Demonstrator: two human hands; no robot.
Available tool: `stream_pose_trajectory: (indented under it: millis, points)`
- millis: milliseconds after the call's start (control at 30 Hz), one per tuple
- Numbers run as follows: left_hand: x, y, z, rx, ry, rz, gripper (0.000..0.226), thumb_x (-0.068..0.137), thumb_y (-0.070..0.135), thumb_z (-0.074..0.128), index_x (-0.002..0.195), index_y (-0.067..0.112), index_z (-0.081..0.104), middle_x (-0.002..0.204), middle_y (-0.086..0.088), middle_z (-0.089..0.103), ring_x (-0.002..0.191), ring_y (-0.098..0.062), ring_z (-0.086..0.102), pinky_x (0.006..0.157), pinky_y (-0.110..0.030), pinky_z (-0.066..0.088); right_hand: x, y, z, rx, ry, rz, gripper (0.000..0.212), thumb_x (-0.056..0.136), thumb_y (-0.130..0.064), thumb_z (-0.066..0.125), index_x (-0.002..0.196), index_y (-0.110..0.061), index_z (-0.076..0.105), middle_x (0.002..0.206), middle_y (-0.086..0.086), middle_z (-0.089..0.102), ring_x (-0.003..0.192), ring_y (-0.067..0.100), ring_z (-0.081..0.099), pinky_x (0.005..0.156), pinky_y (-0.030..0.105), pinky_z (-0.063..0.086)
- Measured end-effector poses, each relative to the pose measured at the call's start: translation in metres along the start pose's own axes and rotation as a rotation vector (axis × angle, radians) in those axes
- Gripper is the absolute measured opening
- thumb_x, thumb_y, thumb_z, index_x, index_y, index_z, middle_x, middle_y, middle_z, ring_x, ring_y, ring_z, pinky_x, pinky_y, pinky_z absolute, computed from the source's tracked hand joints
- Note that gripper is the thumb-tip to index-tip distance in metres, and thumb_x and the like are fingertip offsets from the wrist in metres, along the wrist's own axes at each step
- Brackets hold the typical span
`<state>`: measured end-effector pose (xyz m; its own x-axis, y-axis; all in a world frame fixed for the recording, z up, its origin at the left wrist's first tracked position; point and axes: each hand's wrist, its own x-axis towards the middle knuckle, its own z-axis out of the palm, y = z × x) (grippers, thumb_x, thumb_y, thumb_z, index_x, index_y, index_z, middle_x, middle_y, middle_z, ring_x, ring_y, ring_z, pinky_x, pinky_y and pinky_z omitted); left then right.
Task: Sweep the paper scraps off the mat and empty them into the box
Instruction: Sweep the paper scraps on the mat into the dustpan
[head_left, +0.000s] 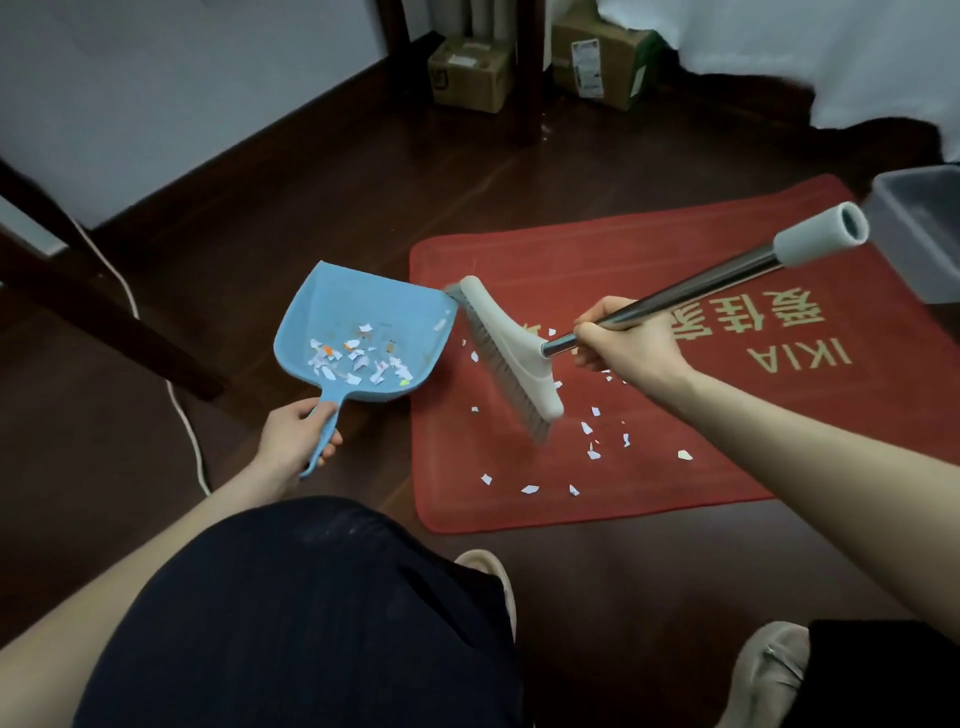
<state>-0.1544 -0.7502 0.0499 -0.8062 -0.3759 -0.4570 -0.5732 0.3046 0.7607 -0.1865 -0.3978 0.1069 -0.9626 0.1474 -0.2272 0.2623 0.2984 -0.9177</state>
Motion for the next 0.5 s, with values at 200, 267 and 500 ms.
stream_pose_trajectory:
  millis: [200,267,500]
  points:
    - [0.012,0.017,0.014,-0.207,0.068,-0.051,0.020,0.097,0.020,0.050,0.107,0.007,0.062,0.064,-0.011,0.054,0.046,-0.017,0.042,0.037,-0.019,0.035,0.004,0.008,-0.006,-0.013,0.080,0.035,0.018,0.081,-0.008,0.061,0.067,-0.018,0.060,0.058,0.000,0.070,0.055,0.018,0.067,0.056,0.030,0.055]
    - [0.013,0.024,0.020,-0.214,0.046,-0.054,0.017,0.097,0.021,0.050,0.106,0.011,0.060,0.065,-0.011,0.055,0.047,-0.017,0.043,0.037,-0.019,0.036,0.001,0.008,-0.002,0.101,0.010,0.042,0.015,0.085,-0.001,0.059,0.074,-0.011,0.061,0.057,0.000,0.069,0.052,0.017,0.068,0.051,0.025,0.055]
    - [0.011,0.042,0.041,-0.285,0.005,-0.078,0.012,0.096,0.020,0.049,0.096,0.014,0.059,0.065,-0.009,0.053,0.046,-0.015,0.040,0.036,-0.020,0.032,-0.021,0.033,0.035,0.122,-0.214,0.127,0.013,0.088,0.002,0.056,0.078,-0.005,0.059,0.058,0.003,0.069,0.049,0.013,0.067,0.049,0.024,0.055]
